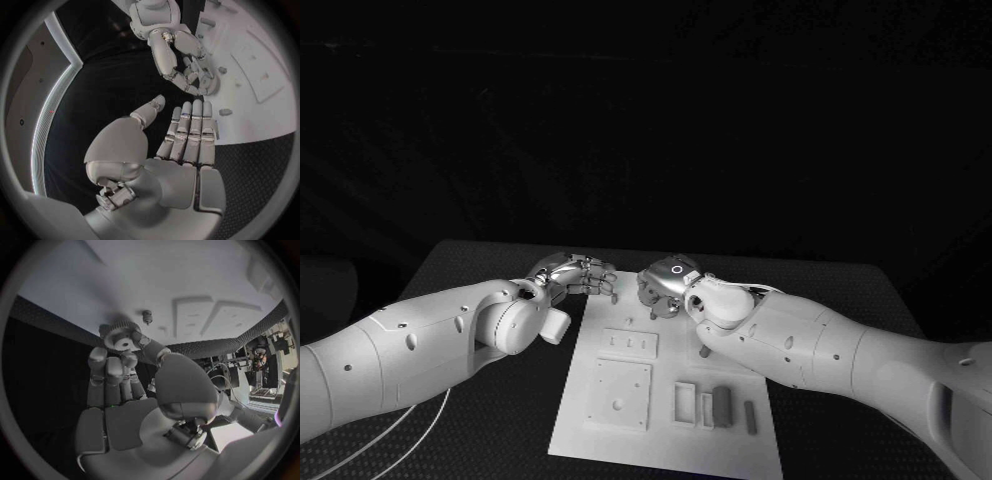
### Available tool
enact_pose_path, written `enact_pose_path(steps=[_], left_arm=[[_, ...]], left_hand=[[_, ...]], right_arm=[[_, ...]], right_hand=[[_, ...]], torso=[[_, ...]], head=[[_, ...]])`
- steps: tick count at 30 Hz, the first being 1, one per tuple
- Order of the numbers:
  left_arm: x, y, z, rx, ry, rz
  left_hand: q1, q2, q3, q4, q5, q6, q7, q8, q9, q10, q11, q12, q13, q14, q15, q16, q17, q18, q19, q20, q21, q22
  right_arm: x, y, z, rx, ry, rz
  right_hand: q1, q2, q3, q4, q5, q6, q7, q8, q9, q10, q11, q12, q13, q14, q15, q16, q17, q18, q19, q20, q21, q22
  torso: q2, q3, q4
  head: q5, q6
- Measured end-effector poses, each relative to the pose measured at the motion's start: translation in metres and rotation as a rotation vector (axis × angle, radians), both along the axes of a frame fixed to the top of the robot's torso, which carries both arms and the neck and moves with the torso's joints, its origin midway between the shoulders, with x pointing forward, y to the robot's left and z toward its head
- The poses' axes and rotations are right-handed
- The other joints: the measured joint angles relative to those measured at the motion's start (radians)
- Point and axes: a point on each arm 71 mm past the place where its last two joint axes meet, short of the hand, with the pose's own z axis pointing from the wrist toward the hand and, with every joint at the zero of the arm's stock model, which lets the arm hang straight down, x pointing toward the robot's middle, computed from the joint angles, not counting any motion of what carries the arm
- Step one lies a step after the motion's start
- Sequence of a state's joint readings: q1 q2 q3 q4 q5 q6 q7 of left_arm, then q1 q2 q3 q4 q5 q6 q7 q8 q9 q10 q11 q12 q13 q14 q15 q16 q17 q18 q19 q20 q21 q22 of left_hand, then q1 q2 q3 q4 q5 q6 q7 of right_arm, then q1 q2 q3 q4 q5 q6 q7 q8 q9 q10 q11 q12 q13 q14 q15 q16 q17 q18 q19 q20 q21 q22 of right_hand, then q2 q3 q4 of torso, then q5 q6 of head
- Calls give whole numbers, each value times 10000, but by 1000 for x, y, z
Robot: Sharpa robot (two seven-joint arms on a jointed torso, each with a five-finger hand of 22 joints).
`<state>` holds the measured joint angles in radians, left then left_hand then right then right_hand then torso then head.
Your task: Assemble the parts on the task board
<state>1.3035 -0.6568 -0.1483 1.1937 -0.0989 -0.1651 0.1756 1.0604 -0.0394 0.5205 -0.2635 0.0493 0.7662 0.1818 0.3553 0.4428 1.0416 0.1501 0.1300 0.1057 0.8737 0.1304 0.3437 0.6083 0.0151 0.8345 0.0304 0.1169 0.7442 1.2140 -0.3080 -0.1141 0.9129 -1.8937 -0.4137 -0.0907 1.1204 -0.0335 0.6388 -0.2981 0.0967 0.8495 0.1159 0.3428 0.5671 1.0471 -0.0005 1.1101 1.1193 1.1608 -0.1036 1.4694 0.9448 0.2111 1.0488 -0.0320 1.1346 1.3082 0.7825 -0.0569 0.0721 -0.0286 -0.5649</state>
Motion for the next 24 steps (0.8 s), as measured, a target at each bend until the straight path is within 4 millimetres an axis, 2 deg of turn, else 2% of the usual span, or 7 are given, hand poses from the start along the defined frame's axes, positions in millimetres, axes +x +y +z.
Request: enact_pose_path(steps=[19, 24], left_arm=[[0, 1, 0, 9, 3, 12], [0, 1, 0, 9, 2, 13]], left_hand=[[0, 0, 0, 0, 0, -37, 37, -39, 0, 0, 0, 0, 1, 0, 0, 0, 18, 0, 0, 0, 0, 7], [0, 0, 0, 0, 0, -36, 37, -39, 0, 0, 0, 0, 1, 0, 0, 0, 18, 0, 0, 0, 0, 7]], right_arm=[[1, -2, -1, 26, 32, -13], [1, -3, -2, 141, 82, -59]], right_hand=[[-39, -42, 2, 2, 1, 62, -62, 2, 23, 15, -14, 0, -58, 64, -30, 0, -42, 24, 1, 2, 0, 0], [-6, -341, 3, 3, 1, 73, -73, -395, -141, 14, -14, -337, -326, -129, 43, -159, -122, 39, -148, 0, -138, 0]], torso=[[1, 7, -7], [3, 6, -6]], head=[[54, -6], [53, -2]])
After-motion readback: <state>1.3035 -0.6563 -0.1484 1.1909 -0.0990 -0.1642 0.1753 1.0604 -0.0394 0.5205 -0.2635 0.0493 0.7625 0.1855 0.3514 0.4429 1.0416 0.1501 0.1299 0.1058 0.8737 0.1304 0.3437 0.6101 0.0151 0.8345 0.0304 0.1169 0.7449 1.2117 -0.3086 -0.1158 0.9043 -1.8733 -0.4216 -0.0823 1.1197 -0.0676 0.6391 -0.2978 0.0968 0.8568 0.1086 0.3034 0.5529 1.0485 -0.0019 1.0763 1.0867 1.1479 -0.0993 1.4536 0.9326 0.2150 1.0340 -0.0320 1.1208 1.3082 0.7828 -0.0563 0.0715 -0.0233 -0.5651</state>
